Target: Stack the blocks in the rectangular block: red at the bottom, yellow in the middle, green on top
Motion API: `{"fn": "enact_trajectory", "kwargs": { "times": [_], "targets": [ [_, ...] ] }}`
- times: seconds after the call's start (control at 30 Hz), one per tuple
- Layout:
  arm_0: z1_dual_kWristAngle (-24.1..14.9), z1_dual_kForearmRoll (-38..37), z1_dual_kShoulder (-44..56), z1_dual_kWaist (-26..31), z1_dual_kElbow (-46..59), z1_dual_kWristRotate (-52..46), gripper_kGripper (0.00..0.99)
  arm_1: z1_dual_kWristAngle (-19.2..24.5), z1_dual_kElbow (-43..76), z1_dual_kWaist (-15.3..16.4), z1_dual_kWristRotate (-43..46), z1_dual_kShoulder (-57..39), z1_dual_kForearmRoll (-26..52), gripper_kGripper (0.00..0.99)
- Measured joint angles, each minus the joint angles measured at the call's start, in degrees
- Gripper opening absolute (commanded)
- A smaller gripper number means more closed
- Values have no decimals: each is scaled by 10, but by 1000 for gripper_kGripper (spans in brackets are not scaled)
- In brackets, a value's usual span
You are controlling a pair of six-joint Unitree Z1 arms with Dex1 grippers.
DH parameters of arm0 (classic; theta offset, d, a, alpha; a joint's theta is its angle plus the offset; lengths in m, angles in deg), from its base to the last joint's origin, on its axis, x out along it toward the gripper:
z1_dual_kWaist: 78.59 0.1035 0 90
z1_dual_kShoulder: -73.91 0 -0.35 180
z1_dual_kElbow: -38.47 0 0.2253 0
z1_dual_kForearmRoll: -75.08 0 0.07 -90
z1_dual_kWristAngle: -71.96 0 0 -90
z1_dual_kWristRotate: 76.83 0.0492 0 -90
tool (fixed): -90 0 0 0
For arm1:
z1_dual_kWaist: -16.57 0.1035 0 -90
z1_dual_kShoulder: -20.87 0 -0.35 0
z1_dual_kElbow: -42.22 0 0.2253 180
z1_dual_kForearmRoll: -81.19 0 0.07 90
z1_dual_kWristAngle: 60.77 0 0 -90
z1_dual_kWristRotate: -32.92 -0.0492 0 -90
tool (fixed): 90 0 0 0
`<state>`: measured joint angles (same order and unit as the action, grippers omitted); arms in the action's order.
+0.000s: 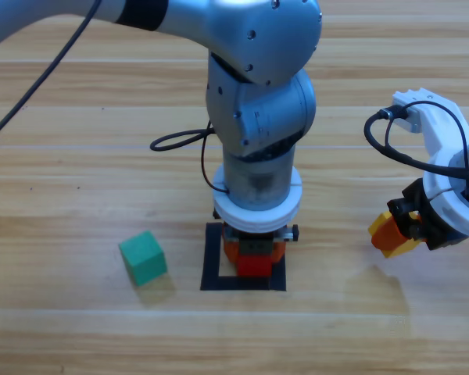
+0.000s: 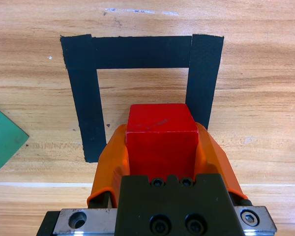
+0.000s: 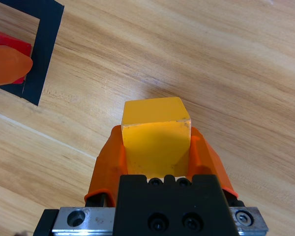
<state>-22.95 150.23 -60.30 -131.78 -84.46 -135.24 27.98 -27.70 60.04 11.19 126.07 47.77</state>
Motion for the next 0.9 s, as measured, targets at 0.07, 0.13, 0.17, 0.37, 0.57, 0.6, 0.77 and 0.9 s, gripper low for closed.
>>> {"fn": "enact_trajectory", "kwargs": {
  "times": [0.07, 0.13, 0.17, 0.37, 0.57, 0.6, 0.77, 0.9],
  "targets": [
    [0, 0, 0, 0, 0, 4, 0, 0, 0, 0, 0, 0, 0, 0],
    [0, 0, 0, 0, 1, 7, 0, 0, 0, 0, 0, 0, 0, 0],
    [0, 0, 0, 0, 2, 7, 0, 0, 0, 0, 0, 0, 0, 0],
    [0, -1, 0, 0, 7, 11, 0, 0, 0, 0, 0, 0, 0, 0],
    [0, -1, 0, 1, 7, 13, 0, 0, 0, 0, 0, 0, 0, 0],
    [0, -1, 0, 1, 7, 13, 0, 0, 0, 0, 0, 0, 0, 0],
    [0, -1, 0, 1, 8, 13, 0, 0, 0, 0, 0, 0, 0, 0],
    [0, -7, 1, 3, 13, 14, 0, 0, 0, 0, 0, 0, 0, 0]
  ]
}}
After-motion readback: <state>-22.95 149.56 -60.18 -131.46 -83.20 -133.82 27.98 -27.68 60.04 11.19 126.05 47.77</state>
